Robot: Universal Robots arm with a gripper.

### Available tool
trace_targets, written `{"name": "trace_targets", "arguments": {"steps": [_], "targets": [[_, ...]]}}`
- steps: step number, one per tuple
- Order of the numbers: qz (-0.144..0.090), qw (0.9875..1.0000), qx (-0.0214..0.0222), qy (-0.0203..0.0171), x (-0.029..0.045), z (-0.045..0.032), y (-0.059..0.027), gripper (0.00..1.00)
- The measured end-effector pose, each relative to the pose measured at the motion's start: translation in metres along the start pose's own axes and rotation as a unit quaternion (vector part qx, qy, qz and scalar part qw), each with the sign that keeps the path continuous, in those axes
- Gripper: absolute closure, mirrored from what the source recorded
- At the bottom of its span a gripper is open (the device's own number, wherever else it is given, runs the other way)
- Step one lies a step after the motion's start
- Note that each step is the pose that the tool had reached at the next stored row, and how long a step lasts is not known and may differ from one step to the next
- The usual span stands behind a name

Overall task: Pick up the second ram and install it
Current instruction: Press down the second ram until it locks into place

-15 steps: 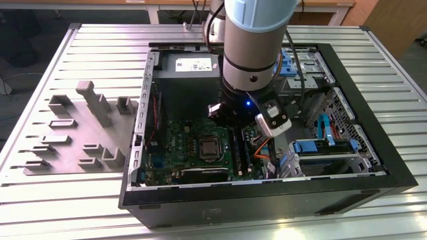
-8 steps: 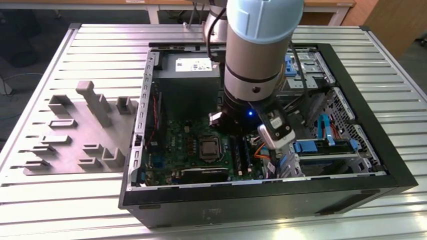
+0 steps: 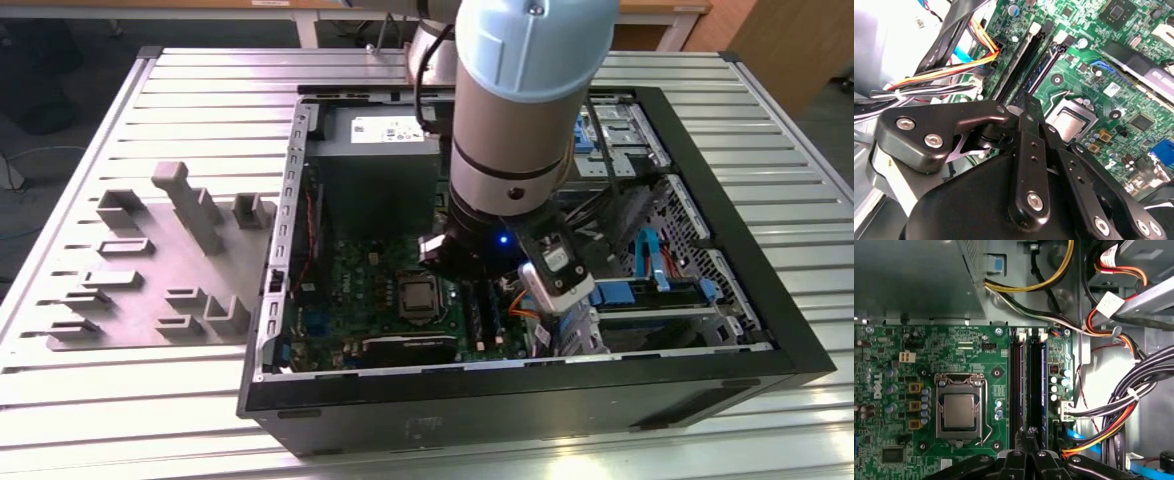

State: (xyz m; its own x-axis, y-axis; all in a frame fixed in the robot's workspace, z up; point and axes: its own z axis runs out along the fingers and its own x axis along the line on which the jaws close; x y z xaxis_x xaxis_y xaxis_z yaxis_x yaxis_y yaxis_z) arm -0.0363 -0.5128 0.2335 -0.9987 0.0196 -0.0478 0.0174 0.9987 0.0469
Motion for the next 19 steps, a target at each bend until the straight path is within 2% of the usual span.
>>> {"name": "trace_targets", "arguments": {"steps": [3, 8, 19], "targets": [[0.0, 1.0, -0.0001, 0.0, 0.0002, 0.0038, -0.002, 0.89], [0.0, 1.0, 0.0001, 0.0, 0.0002, 0.0046, -0.0024, 0.89], [0.0, 1.0, 0.0004, 0.0001, 0.001, 0.0135, -0.0034, 0.89]]}}
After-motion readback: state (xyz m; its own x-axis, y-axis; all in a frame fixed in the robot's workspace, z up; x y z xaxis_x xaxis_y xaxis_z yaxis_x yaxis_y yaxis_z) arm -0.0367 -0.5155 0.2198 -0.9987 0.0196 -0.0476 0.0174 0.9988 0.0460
